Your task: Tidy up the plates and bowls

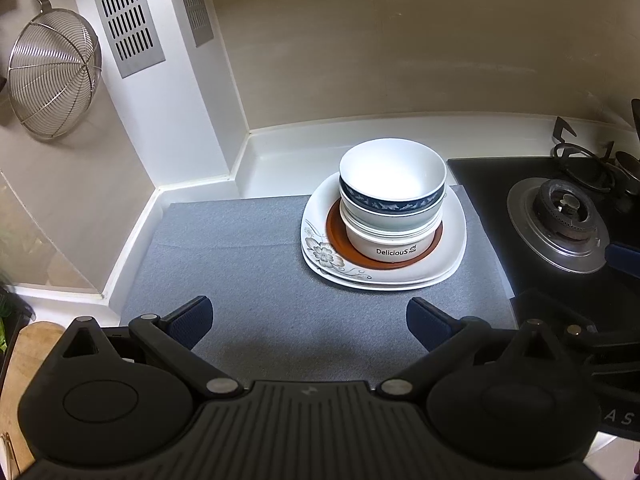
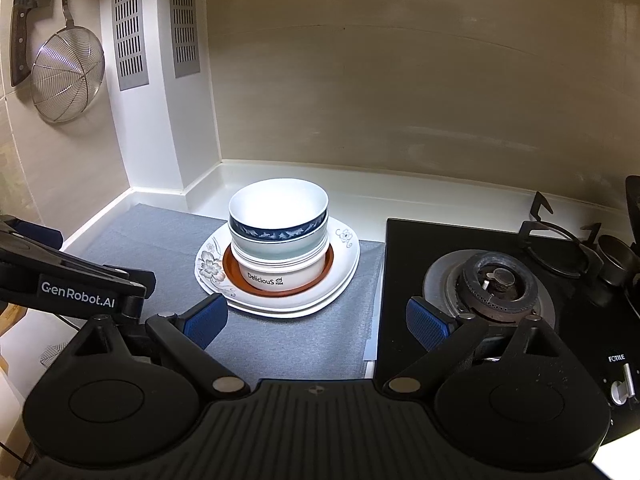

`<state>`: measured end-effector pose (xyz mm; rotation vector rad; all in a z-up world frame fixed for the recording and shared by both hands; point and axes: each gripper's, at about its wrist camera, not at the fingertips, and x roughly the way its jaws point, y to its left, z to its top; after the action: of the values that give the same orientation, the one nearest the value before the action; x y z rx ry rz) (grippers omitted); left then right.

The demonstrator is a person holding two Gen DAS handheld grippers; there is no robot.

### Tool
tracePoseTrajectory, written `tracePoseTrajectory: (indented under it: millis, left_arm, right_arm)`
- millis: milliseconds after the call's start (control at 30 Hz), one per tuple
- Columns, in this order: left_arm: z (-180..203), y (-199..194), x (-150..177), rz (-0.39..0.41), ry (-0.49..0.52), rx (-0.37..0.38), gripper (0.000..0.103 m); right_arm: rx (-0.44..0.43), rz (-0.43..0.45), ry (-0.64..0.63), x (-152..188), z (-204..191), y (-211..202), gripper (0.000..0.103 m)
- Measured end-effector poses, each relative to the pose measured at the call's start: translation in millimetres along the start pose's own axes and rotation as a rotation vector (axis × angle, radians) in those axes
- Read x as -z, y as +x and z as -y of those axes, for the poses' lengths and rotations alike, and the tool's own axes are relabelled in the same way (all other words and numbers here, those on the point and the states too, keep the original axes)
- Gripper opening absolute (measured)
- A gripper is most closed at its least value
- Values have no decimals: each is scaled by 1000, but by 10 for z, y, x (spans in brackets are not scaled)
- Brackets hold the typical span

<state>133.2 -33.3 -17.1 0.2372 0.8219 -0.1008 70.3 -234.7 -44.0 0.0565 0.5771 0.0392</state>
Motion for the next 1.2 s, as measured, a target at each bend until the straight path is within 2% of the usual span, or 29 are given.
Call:
tracePoseTrajectory:
  millis: [1200]
  left_arm:
    - [-8, -47, 10, 6, 8, -3, 103]
  right_arm:
    - [-2, 0, -2, 5, 0, -18, 97]
